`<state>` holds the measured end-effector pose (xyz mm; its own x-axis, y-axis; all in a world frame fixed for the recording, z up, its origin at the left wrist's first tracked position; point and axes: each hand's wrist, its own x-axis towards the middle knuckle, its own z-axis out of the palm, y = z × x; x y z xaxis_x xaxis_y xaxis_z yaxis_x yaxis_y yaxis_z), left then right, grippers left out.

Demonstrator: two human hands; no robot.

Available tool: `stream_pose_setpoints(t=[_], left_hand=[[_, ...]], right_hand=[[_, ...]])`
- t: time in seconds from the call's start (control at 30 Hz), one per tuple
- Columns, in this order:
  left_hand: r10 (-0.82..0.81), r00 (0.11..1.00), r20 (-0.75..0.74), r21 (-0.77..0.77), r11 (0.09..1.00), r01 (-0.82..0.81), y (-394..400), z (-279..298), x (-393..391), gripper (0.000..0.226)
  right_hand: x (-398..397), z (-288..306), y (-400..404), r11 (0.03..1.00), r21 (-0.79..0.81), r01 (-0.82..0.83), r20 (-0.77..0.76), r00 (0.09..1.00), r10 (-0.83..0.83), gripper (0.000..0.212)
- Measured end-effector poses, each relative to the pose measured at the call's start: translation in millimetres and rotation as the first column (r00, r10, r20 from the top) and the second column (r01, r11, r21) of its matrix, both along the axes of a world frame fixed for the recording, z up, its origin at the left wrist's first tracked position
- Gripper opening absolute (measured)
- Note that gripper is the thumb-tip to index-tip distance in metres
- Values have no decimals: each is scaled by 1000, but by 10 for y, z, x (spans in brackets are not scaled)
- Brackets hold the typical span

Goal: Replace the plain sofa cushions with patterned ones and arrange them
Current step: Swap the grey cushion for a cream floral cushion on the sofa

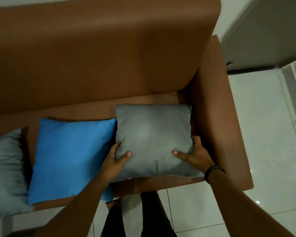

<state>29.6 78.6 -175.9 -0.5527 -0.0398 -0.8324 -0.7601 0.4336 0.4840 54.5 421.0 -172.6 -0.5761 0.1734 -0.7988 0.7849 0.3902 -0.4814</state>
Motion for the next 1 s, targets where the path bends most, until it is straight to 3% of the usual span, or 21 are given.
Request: stream_pose_setpoints(t=[0.17, 0.23, 0.33, 0.43, 0.5, 0.57, 0.7, 0.8, 0.9, 0.97, 1.0], left_hand=[[15, 993, 118, 116, 993, -29, -92, 831, -628, 77], [39, 975, 218, 243, 966, -93, -164, 1150, -906, 66], [142, 961, 239, 415, 880, -233, -318, 1347, -1276, 68], [163, 968, 189, 550, 800, -242, -301, 1357, -1512, 79], [38, 991, 128, 471, 877, -95, -129, 1316, -1599, 81], [-54, 995, 84, 270, 962, 30, 95, 1201, -1669, 79], [73, 996, -60, 99, 993, -67, 353, 961, -1901, 65], [118, 990, -76, -35, 992, -121, 407, 828, -2145, 70], [244, 962, -119, 38, 970, -241, 517, 697, -2374, 74], [223, 944, -243, -10, 973, -233, 624, 617, -2357, 84], [126, 932, -340, -117, 978, -174, 674, 574, -2262, 95]], right_hand=[[-483, 820, 237, 996, -80, 36, 19, 999, -34, 64], [-714, 1086, 372, 976, -174, 128, 33, 992, -125, 77], [-959, 1325, 575, 838, -407, 363, 72, 928, -366, 88], [-1083, 1342, 619, 781, -501, 373, 2, 903, -431, 73], [-1226, 1292, 533, 878, -368, 306, -123, 920, -372, 58], [-1411, 1185, 438, 946, -181, 269, -267, 912, -310, 46], [-1784, 913, 355, 954, -84, 288, -425, 855, -296, 26], [-2164, 737, 358, 948, -35, 317, -392, 868, -305, 59], [-2411, 637, 299, 953, -34, 300, -400, 870, -288, 83], [-2344, 525, 183, 955, 131, 265, -493, 853, -169, 83], [-2232, 447, 100, 938, 257, 232, -566, 823, -49, 83]])
